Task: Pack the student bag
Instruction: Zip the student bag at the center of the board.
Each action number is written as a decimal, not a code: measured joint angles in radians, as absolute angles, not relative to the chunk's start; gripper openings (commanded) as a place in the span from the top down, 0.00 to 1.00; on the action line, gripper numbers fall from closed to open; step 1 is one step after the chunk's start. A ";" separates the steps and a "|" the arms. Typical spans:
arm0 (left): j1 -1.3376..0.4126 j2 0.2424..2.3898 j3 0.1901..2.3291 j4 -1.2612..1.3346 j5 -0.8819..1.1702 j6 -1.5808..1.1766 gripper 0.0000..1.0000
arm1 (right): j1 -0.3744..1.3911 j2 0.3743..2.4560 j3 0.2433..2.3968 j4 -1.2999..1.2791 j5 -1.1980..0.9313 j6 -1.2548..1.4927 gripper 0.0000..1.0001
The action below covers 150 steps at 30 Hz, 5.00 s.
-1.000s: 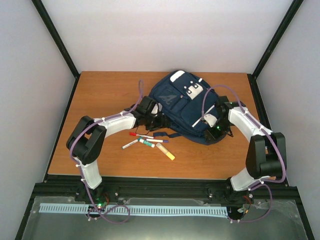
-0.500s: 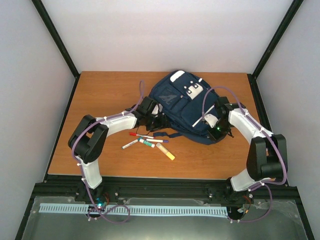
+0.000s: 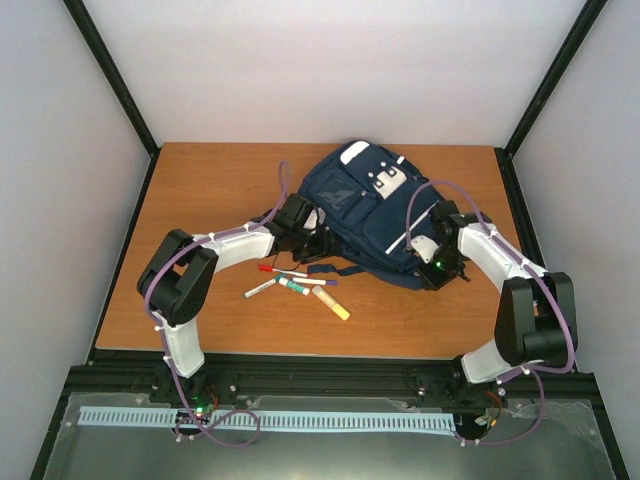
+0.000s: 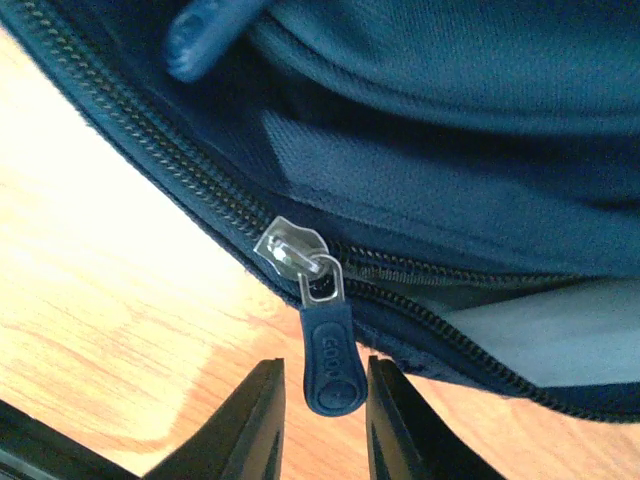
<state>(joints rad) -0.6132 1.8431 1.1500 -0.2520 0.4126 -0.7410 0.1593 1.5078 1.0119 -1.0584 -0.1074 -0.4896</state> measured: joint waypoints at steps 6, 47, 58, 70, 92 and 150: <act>-0.614 1.843 1.150 -0.250 0.413 -0.741 0.43 | 0.159 1.514 0.993 -1.062 -0.109 -0.488 0.59; -0.613 1.882 1.140 -0.094 0.518 -0.858 0.33 | 0.020 1.512 1.096 -1.138 -0.270 -0.561 0.97; -0.613 1.963 1.201 -0.096 0.524 -0.929 0.85 | 0.020 1.507 1.113 -1.147 -0.297 -0.564 0.97; -0.602 1.973 1.248 -0.152 0.504 -0.900 0.99 | -0.104 1.549 1.108 -1.132 -0.308 -0.606 0.97; -0.597 1.927 1.214 -0.154 0.521 -0.805 0.99 | -0.277 1.789 1.287 -1.056 -0.250 -0.677 0.97; -0.770 1.958 1.404 -0.364 0.390 -1.004 0.41 | 0.212 1.472 1.040 -0.930 -0.530 -0.505 0.97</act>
<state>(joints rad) -0.7696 1.9579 1.4044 -0.3645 0.3904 -1.0039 0.2115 1.4723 1.0401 -0.9302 -0.5297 -0.5049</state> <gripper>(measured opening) 0.627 0.036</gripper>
